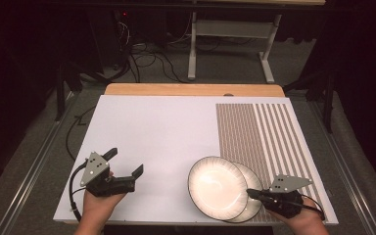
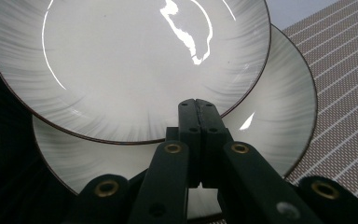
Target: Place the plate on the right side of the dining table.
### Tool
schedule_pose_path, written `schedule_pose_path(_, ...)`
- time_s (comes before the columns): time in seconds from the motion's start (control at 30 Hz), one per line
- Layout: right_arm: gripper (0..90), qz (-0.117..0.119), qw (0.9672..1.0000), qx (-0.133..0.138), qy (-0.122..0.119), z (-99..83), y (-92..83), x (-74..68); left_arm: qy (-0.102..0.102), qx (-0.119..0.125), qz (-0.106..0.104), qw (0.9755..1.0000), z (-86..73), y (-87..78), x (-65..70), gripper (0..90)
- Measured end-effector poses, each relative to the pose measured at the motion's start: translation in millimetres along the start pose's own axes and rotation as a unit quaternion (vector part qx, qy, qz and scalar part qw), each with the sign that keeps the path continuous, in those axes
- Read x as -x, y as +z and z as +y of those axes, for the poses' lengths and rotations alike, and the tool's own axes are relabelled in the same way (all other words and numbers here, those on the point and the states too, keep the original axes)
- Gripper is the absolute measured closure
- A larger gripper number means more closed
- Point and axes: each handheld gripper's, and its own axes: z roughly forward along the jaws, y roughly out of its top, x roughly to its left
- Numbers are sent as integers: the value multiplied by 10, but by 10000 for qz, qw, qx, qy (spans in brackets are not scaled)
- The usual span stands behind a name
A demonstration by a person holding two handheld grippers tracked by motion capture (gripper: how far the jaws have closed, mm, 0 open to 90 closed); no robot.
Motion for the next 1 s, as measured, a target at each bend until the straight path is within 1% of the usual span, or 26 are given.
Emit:
schedule_pose_path(0.13,900,6,10000,-23,-43,30,34,-25,-20,-14,-184,9998,23,30,91,0)
schedule_pose_path(0.2,900,51,10000,7,-27,46,51,-37,-18,-22,-297,9996,37,51,153,0)
schedule_pose_path(0.23,900,67,10000,9,-43,54,58,-42,-49,-47,-417,9991,51,71,213,0)
schedule_pose_path(0.27,900,75,9999,-52,-118,73,91,-69,-71,-48,-476,9988,57,82,243,0)
schedule_pose_path(0.3,900,76,9998,-93,-139,81,108,-82,-68,-62,-515,9986,60,88,263,0)
schedule_pose_path(0.33,900,61,9998,-126,-141,86,119,-93,-71,-85,-611,9981,67,110,323,0)
schedule_pose_path(0.37,900,89,9996,-168,-196,89,144,-99,-41,-113,-662,9977,71,124,361,0)
schedule_pose_path(0.4,900,99,9996,-200,-197,86,154,-102,8,-139,-730,9972,73,140,413,0)
schedule_pose_path(0.43,900,108,9994,-232,-217,80,163,-98,99,-172,-803,9966,70,162,473,0)
schedule_pose_path(0.47,900,115,9995,-252,-180,67,166,-95,152,-194,-827,9963,68,174,505,0)
schedule_pose_path(0.5,900,124,9994,-257,-194,60,165,-88,232,-208,-839,9960,66,187,542,0)
schedule_pose_path(0.53,900,135,9994,-250,-177,50,155,-86,243,-212,-841,9959,67,191,553,0)
schedule_pose_path(0.63,900,101,9995,-217,-182,49,132,-81,232,-207,-843,9960,63,194,548,0)
schedule_pose_path(0.73,900,70,9999,-112,-109,60,87,-70,200,-211,-825,9962,56,195,530,0)
schedule_pose_path(0.77,900,36,9998,-101,-164,59,75,-62,203,-215,-818,9962,55,196,530,0)
schedule_pose_path(0.8,900,27,9999,-49,-127,61,64,-66,205,-215,-817,9962,54,197,531,0)
schedule_pose_path(0.83,900,7,9999,-22,-150,65,48,-59,207,-216,-813,9962,52,199,531,0)
schedule_pose_path(1.0,900,-254,9993,284,8,58,-125,41,212,-221,-779,9965,41,199,516,0)
